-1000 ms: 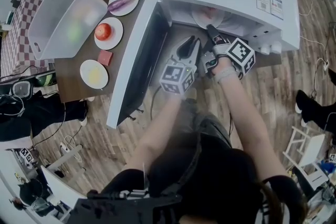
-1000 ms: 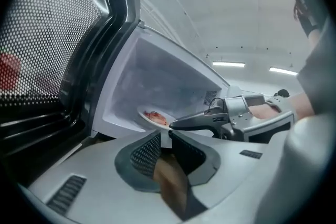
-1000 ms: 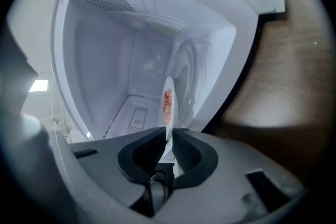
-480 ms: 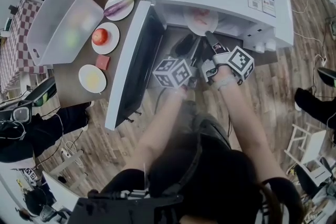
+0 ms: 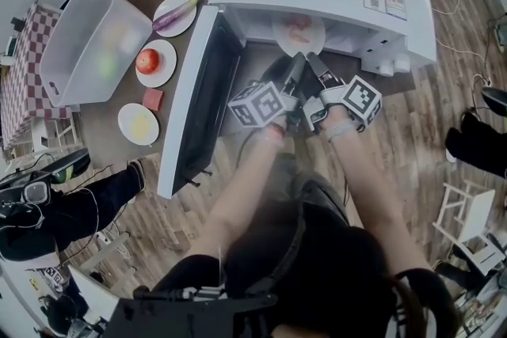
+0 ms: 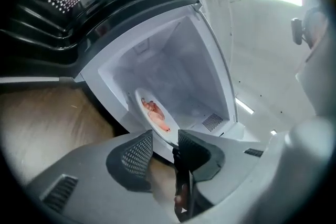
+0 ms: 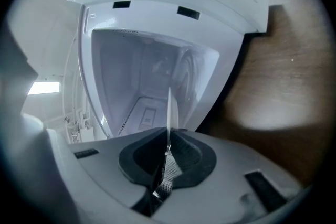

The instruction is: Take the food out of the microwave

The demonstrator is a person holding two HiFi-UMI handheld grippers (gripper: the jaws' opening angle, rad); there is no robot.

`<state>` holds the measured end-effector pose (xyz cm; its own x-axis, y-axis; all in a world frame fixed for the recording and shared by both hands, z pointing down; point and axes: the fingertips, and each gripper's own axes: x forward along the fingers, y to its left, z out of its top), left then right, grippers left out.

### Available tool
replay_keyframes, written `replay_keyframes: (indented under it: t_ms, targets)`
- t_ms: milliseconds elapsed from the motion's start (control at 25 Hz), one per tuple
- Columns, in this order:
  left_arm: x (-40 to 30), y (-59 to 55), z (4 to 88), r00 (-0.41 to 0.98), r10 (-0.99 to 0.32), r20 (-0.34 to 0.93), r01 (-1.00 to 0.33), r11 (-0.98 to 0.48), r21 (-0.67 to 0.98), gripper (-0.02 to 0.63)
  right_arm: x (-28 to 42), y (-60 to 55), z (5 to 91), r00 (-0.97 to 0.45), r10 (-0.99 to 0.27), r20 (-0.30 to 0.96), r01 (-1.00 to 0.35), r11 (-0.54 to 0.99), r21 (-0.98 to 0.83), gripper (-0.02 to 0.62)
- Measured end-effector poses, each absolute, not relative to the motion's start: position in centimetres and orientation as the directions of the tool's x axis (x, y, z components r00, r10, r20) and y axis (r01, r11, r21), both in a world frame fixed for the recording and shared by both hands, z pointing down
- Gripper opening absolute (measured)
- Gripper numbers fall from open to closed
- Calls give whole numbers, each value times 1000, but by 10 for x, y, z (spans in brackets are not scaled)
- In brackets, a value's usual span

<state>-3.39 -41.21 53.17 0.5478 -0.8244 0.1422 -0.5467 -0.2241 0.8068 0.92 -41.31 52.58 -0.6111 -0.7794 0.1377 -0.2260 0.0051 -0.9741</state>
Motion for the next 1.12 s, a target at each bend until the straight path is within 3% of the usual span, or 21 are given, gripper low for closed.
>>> replay_keyframes:
  t_ms: [480, 600, 840, 1120]
  targets:
    - [-26, -410, 534, 564, -813, 143, -477, -179, 860, 81, 17, -404, 538, -614, -765, 196, -271, -29, -962, 40]
    - [-27, -411, 534, 567, -812, 135, -456, -173, 873, 73, 17, -409, 539, -604, -772, 198, -258, -46, -965, 91]
    - [-29, -410, 535, 571, -809, 140, -458, -172, 872, 69, 17, -415, 545, -584, -783, 216, -249, -80, -965, 51]
    - [-29, -403, 540, 575, -795, 196, -597, -244, 764, 109, 19, -414, 547, -570, -790, 225, -244, -98, -965, 23]
